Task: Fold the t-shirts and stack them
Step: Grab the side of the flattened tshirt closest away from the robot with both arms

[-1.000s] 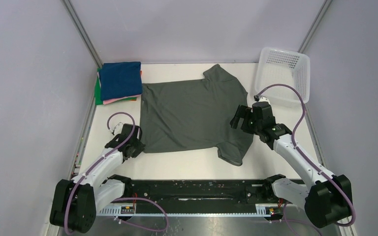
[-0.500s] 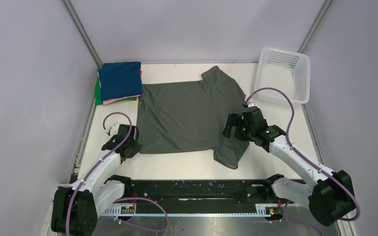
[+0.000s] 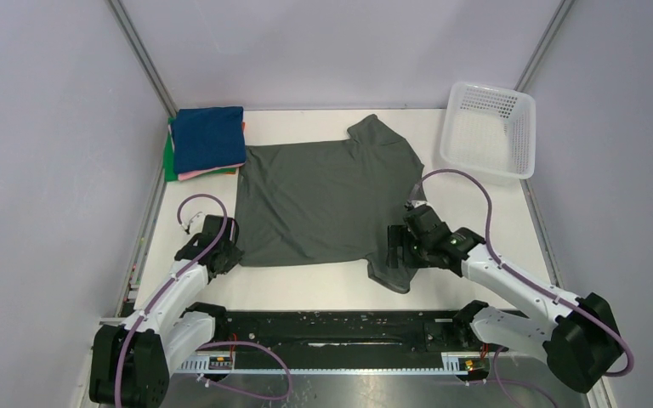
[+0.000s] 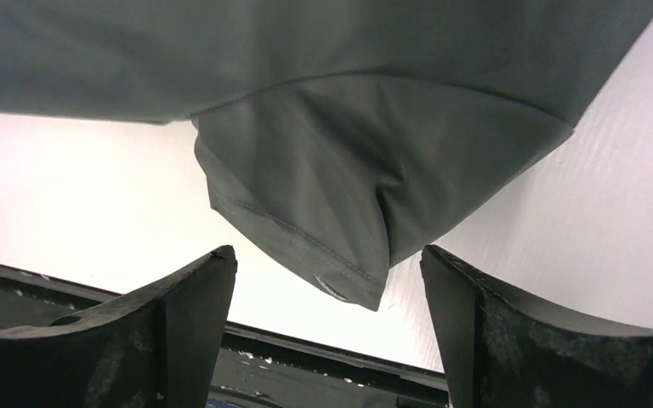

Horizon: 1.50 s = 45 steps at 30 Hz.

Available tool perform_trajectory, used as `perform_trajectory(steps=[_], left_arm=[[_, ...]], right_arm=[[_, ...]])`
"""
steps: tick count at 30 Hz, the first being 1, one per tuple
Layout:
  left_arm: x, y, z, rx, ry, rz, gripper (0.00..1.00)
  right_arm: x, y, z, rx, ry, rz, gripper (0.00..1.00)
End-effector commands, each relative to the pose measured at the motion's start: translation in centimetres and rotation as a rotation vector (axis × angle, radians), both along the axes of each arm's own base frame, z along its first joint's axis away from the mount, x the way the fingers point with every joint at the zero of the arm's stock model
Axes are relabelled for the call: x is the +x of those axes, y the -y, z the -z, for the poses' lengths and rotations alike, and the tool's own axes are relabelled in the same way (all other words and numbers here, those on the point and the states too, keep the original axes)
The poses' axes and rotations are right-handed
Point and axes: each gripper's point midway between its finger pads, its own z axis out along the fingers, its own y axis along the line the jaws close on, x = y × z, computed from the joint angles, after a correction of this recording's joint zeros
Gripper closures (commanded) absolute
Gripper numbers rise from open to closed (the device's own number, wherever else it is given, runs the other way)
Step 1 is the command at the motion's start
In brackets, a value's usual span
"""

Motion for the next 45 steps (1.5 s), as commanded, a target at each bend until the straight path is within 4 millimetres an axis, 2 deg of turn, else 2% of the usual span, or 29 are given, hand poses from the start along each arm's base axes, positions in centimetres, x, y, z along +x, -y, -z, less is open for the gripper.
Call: perform_trajectory(steps=[1, 6, 13, 16, 21, 23, 25, 29, 31, 36, 40, 42, 45], left_arm=[[1.3, -0.3, -1.6, 0.013, 0.055, -0.008, 1.0], [1.3, -0.4, -1.4, 0.013, 0.047, -0.012, 1.0], [1.3, -0.5, -1.4, 0.02, 0.047, -0.02, 1.0], [1.2, -0.8, -1.6, 0.028, 0.048, -0.026, 1.0], [0.7, -1.5, -2.1, 0.054, 0.049, -0.049, 1.0], [0.4, -1.5, -2.2, 0.052, 0.052, -0.054, 1.0], [-0.2, -1.8, -2.2, 0.058, 0.044, -0.072, 1.0], [-1.4, -2.4, -2.1, 0.059, 0.041, -0.13, 1.0], [-2.0, -2.4, -2.2, 0.045, 0.047, -0.147, 1.0], [-3.4, -2.5, -2.9, 0.013, 0.081, -0.195, 1.0], [-3.6, -1.8, -3.8, -0.063, 0.173, -0.206, 1.0], [-3.4, -1.2, -4.4, -0.102, 0.218, -0.197, 1.0], [-3.0, -0.6, -5.5, -0.135, 0.265, -0.172, 1.0]], right_arm=[[-1.5, -0.7, 1.0, -0.064, -0.044, -0.06, 0.14], [-2.6, -2.1, 3.0, -0.11, -0.094, -0.141, 0.25], [-3.6, -2.6, 5.5, -0.163, -0.167, -0.156, 0.3], [-4.3, -2.1, 6.2, -0.212, -0.189, -0.154, 0.32], [-5.8, 0.1, 7.2, -0.348, -0.23, -0.127, 0.39], [-6.8, 0.0, 7.8, -0.34, -0.274, -0.143, 0.47], [-7.6, 0.0, 8.0, -0.356, -0.292, -0.15, 0.59], [-8.9, 0.3, 7.9, -0.358, -0.29, -0.154, 0.81], [-9.5, 0.3, 7.4, -0.333, -0.28, -0.155, 0.89], [-11.6, 0.5, 5.7, -0.276, -0.305, -0.177, 0.93], [-13.5, 0.7, 4.6, -0.208, -0.33, -0.189, 0.97], [-13.6, 0.7, 4.4, -0.172, -0.317, -0.196, 0.99], [-12.7, -0.2, 3.3, -0.126, -0.257, -0.206, 1.0]])
